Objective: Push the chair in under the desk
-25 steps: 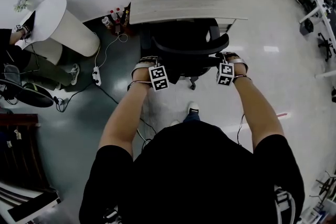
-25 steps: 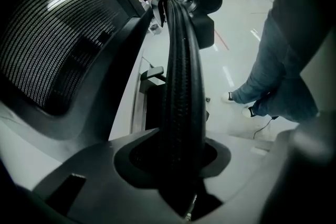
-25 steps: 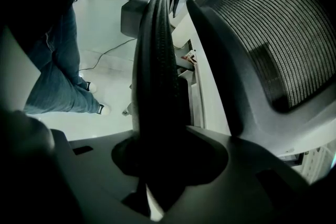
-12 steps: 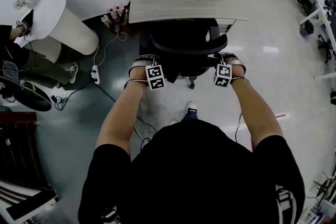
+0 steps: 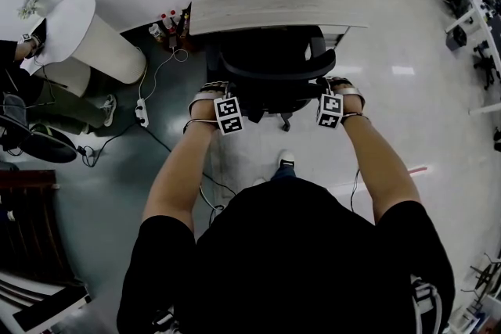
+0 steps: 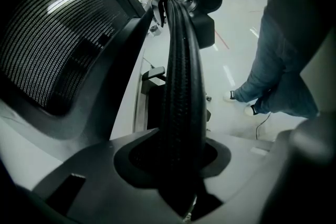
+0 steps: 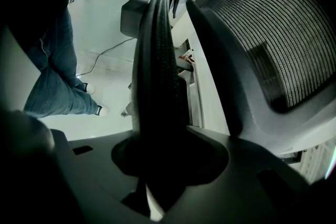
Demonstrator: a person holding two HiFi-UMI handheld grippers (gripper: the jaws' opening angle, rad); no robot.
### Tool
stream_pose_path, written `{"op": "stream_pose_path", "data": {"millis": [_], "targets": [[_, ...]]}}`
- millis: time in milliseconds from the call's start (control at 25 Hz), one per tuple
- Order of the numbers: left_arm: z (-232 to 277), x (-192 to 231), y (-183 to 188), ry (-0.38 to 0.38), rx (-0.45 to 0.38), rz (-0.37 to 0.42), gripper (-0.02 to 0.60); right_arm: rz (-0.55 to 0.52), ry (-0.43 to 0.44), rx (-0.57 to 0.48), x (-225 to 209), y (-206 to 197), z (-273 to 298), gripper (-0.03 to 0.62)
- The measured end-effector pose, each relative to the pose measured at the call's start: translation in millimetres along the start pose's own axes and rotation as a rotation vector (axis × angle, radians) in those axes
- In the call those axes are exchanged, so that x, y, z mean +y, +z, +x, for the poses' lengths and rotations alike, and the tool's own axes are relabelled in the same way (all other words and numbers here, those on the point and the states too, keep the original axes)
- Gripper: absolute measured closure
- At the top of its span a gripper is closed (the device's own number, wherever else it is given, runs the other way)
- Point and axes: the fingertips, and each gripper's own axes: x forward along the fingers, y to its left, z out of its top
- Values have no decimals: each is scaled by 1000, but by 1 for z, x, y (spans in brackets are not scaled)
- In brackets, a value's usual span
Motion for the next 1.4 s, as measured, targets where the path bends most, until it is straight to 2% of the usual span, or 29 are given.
{"op": "stream_pose_path", "data": {"millis": [640,960,1120,1400], "targets": [[1,0,-1,5,2,-1,437,3,1,5,1,0,1,462],[3,-4,-4,-37,21,-2,437,19,26,10,1,1,1,443],[0,-5,-2,-44,8,-19,433,36,0,23,0,-2,-1,405],[-24,2,-1,25,-52,-88,376,88,-111,-25,-9,3,-34,360]]}}
